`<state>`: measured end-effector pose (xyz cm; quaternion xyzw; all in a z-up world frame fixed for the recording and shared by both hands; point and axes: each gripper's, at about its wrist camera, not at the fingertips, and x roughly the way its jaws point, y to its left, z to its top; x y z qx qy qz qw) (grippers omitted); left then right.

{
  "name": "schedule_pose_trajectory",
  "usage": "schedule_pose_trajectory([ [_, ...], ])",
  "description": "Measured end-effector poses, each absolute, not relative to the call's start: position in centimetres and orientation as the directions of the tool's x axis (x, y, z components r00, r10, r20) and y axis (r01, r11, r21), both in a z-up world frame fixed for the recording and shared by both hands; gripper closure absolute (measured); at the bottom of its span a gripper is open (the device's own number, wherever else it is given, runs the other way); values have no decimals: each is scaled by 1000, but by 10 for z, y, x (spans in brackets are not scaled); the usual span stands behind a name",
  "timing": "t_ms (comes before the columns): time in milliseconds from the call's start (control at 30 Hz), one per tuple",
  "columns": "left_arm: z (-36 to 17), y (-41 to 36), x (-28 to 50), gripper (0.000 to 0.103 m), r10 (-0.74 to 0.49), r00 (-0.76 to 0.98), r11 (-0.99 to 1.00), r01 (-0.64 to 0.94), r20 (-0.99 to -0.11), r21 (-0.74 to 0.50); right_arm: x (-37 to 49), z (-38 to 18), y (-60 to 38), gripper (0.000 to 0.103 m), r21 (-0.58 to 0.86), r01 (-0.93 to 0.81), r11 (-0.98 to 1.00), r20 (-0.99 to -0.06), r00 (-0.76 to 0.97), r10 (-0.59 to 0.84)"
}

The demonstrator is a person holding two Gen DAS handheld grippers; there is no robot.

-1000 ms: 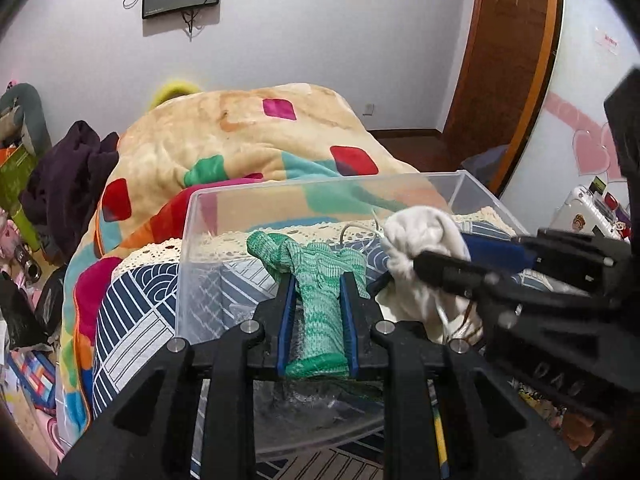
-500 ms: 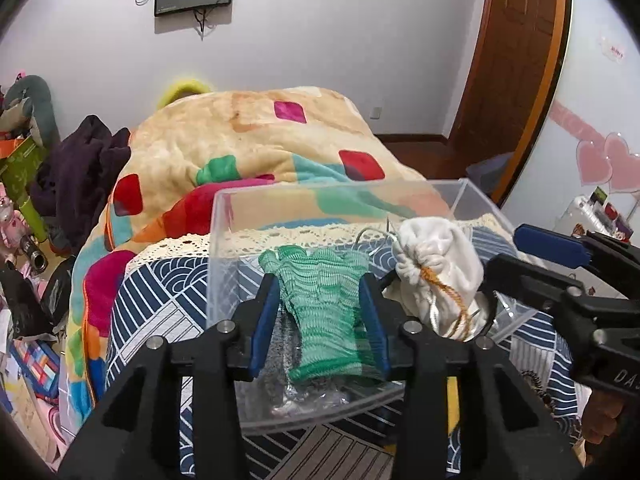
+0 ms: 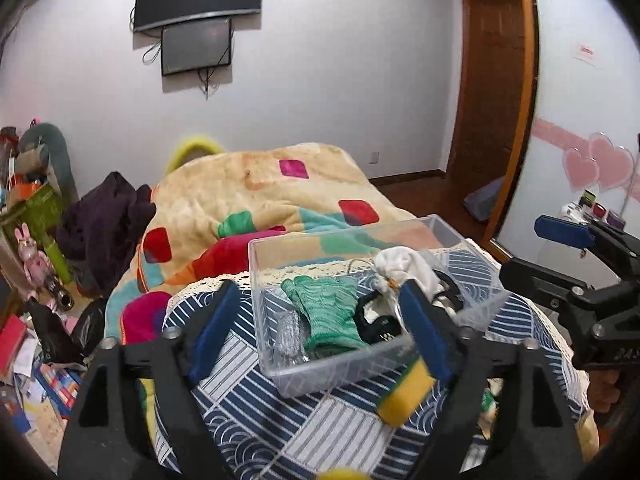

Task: Organize soft objects
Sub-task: 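Grasp the yellow felt ball with the left tool while the right tool grasps the black beaded bracelet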

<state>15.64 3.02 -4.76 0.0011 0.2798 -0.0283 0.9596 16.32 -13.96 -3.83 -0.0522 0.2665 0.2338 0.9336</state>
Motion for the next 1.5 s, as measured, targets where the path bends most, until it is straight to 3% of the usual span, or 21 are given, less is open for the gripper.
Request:
schedule_pose_trajectory([
  [67, -45, 29, 145, 4, -52, 848, 998, 56, -527, -8, 157, -38, -143, 8, 30, -465, 885, -515, 752, 413],
  [100, -45, 29, 140, 3, -46, 852, 999, 50, -521, -5, 155, -39, -145, 1, 33, -463, 886, -514, 752, 413],
  [133, -46, 29, 136, 2, -46, 851, 999, 51, -522, -6, 153, -39, -145, 0, 34, -460, 887, -514, 753, 410],
  [700, -118, 39, 99, 2, -70, 720, 997, 57, -691, -42, 121, -96, -193, 0, 64, -371, 926, -623, 711, 328],
  [933, -134, 29, 85, 2, -70, 708, 995, 95, -703, -3, 129, -132, -211, 27, 106, -330, 938, -724, 621, 300],
  [1133, -137, 21, 81, 2, -87, 710, 993, 117, -699, -5, 127, -144, -214, 46, 121, -323, 939, -749, 591, 300],
  [1267, -144, 23, 85, 16, -112, 685, 992, 117, -720, -42, 127, -145, -219, 49, 123, -304, 945, -752, 592, 288],
  [1400, -151, 28, 89, 21, -131, 666, 991, 109, -735, -78, 131, -148, -224, 50, 129, -288, 949, -758, 588, 281],
  [1467, -155, 30, 91, 27, -132, 658, 991, 104, -741, -84, 133, -149, -222, 56, 130, -286, 949, -761, 585, 281],
  [1500, -158, 30, 92, 30, -137, 650, 990, 104, -747, -91, 135, -151, -221, 65, 128, -286, 950, -764, 581, 278],
])
